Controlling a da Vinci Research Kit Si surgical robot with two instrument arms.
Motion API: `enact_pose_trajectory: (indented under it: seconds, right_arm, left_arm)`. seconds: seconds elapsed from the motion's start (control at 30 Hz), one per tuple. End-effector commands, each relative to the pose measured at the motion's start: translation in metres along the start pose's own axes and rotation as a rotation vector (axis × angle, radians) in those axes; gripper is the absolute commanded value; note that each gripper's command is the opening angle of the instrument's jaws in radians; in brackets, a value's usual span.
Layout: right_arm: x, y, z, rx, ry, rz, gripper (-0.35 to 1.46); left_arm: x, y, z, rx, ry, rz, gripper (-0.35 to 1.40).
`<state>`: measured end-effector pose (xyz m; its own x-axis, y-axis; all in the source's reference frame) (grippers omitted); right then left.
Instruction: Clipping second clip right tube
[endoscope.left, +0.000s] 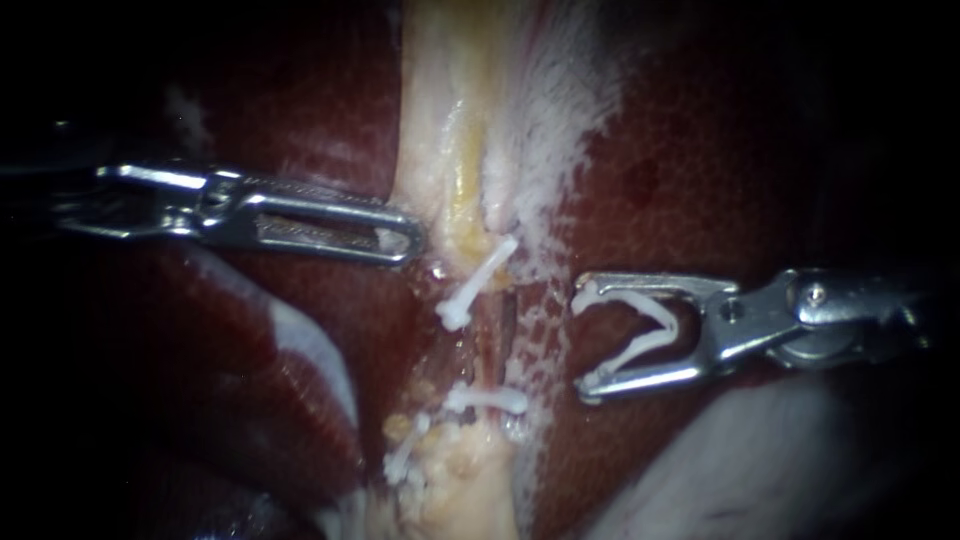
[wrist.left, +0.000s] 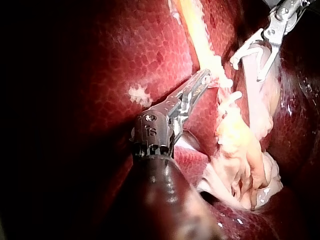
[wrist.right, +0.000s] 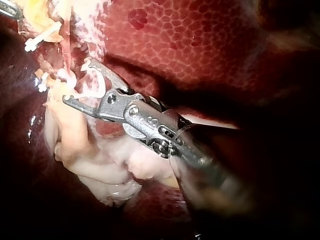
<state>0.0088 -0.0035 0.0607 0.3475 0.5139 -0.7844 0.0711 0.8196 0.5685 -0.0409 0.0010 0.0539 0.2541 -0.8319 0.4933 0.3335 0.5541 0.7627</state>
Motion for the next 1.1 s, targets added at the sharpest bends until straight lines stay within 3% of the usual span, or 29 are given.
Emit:
enact_pose_trajectory:
  seconds: [0.03,0.33,0.57,0.73,1.1]
  right_arm:
    - [-0.0002,-0.0001,0.0004,0.004,-0.001,0.008,0.60]
    - [-0.0011,0.0003,0.0041,0.028,-0.007,0.044,0.60]
    - [-0.0016,0.0006,0.0068,0.051,-0.013,0.051,0.60]
    - [-0.0019,0.0005,0.0085,0.072,-0.019,0.049,0.60]
    - [-0.0008,-0.0003,0.0105,0.079,-0.021,0.049,0.60]
  left_arm:
    - [-0.0002,-0.0002,-0.0005,-0.003,-0.002,-0.002,-0.21]
    - [-0.0028,-0.0034,-0.0047,-0.003,-0.034,-0.028,-0.21]
    - [-0.0038,-0.0052,-0.0062,-0.003,-0.049,-0.019,-0.21]
    - [-0.0042,-0.0053,-0.0069,-0.007,-0.054,-0.016,-0.21]
    - [-0.0042,-0.0047,-0.0070,-0.013,-0.059,-0.017,-0.21]
